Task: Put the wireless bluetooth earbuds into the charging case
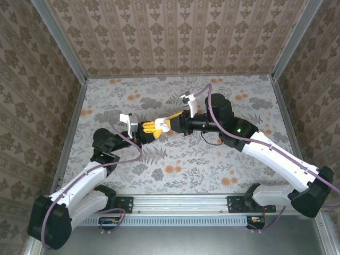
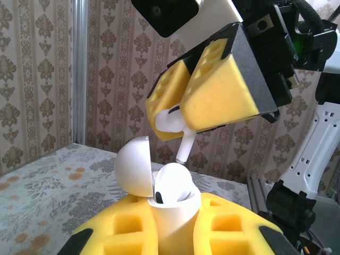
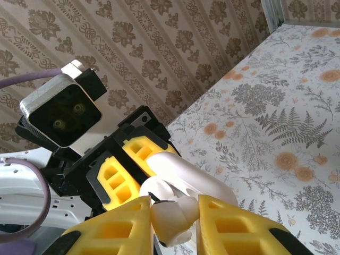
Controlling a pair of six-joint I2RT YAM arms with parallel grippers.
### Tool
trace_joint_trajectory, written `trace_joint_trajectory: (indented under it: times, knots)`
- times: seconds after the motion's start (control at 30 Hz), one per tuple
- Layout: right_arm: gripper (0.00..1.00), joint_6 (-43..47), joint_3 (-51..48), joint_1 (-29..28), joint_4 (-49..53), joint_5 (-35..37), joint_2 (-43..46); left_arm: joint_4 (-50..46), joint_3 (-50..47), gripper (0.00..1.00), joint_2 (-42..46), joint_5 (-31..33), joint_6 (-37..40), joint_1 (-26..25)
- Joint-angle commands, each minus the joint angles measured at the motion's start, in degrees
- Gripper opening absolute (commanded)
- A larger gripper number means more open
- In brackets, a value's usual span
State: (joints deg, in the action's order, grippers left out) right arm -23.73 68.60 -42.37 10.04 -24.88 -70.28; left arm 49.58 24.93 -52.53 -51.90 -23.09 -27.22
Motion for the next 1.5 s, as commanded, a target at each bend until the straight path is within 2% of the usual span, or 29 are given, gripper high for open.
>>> trace_joint_trajectory:
  times: [0.0, 0.27, 0.57, 0.93, 1.13, 1.3, 1.47]
  knots:
    - [0.23, 1.64, 0.13, 0.09, 0.2, 0.27, -0.03, 3.23, 2.32, 0.0, 0.75, -1.63, -1.84, 0.33]
    - [0.23, 1.96, -0.04, 0.1, 1.15, 0.11, -0.88, 3.63, 2.61, 0.0, 0.51, -1.8, -2.32, 0.15]
    - [0.22, 3.2, 1.99, 0.48, 7.36, -1.07, -2.54, 4.2, 2.76, 0.0, 0.41, -2.41, -2.81, 0.11]
    - [0.21, 6.48, 4.5, 2.2, 12.96, -11.62, -4.43, 7.0, 4.28, 0.0, -1.58, -4.44, -6.61, 0.11]
    - [0.21, 10.62, 5.05, 2.17, 17.01, -9.8, -3.85, 8.88, 5.44, 0.0, -3.17, -5.58, -9.43, 0.06]
    - [0.21, 10.37, 4.49, 2.15, 17.33, -7.85, -4.16, 10.29, 5.9, 0.0, -3.96, -5.58, -10.57, 0.03]
    - [0.28, 8.59, 4.53, 2.12, 17.12, -4.85, -4.51, 10.28, 5.94, 0.0, -4.2, -5.49, -10.36, -0.27]
